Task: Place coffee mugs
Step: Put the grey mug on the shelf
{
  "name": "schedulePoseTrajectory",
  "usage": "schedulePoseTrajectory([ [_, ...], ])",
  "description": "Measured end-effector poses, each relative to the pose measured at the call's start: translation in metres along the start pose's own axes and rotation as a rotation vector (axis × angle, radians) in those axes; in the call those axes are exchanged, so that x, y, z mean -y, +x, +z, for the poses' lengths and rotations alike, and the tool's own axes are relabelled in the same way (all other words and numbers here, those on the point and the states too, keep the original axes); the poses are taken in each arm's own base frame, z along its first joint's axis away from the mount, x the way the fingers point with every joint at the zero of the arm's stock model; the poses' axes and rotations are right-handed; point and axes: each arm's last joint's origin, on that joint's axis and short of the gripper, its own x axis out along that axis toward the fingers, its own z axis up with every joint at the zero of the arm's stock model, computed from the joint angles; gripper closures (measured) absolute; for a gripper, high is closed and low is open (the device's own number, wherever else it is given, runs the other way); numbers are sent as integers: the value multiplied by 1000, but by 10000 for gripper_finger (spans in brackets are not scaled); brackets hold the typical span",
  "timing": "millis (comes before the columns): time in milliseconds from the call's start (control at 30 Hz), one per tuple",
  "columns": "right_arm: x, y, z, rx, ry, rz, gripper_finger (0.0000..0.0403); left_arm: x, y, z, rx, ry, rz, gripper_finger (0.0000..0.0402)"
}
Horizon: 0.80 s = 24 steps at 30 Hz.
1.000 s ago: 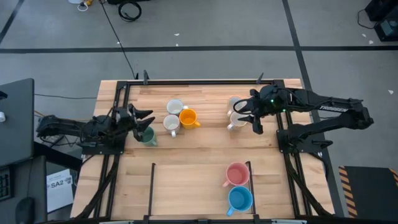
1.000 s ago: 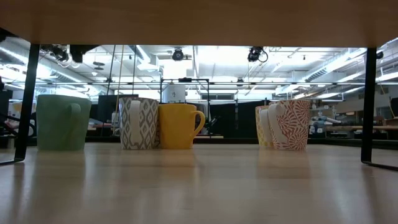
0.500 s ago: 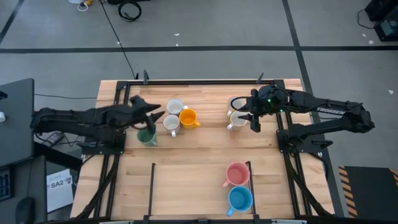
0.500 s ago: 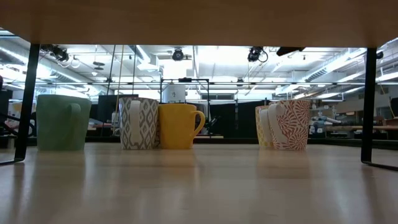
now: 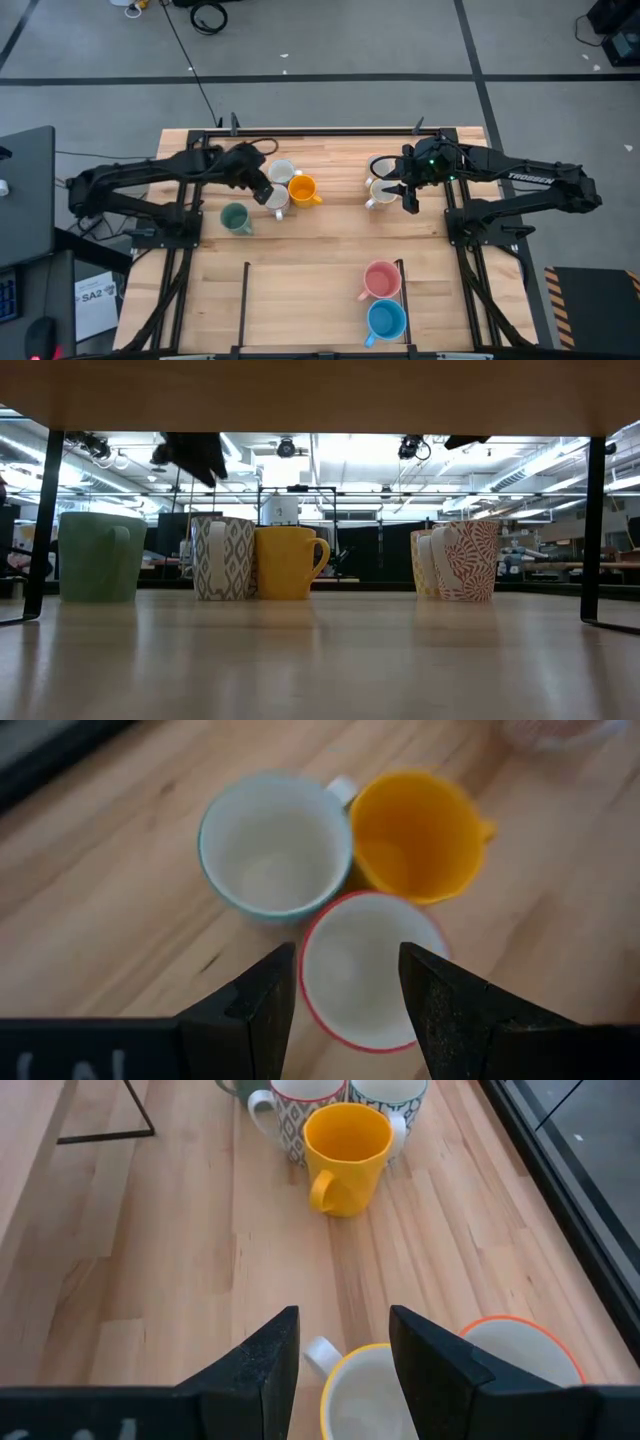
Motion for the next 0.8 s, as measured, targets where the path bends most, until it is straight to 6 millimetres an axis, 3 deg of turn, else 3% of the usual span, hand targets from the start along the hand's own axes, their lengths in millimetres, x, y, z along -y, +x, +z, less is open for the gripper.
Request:
schedulePoseTrajectory([
  [267,0,0,0,0,0,1,241,-4,33,1,-123,-15,49,216],
  [800,0,0,0,0,0,2,241,-4,63,-8,-267,5,119,216],
])
